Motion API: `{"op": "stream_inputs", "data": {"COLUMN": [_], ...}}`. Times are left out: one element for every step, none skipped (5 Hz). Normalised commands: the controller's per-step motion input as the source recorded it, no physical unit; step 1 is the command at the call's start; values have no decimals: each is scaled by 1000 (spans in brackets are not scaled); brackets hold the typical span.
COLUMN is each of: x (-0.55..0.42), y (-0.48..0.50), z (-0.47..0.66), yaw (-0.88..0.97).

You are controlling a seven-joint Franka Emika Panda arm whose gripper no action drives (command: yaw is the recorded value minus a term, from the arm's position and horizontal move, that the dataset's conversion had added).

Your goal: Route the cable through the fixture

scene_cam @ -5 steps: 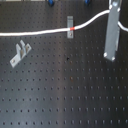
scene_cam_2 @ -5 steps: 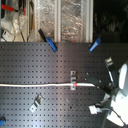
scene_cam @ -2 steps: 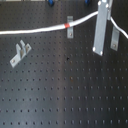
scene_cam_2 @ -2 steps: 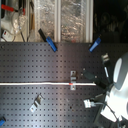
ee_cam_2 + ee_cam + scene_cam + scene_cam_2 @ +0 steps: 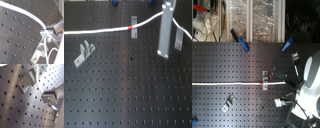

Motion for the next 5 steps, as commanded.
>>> {"op": "stream_inputs", "data": {"x": [-101,-35,-610,-4,-99], "y": [-232,11,-17,-11,-52], "z": [86,1,12,0,83], "yaw": [-694,0,451,0,6]}}
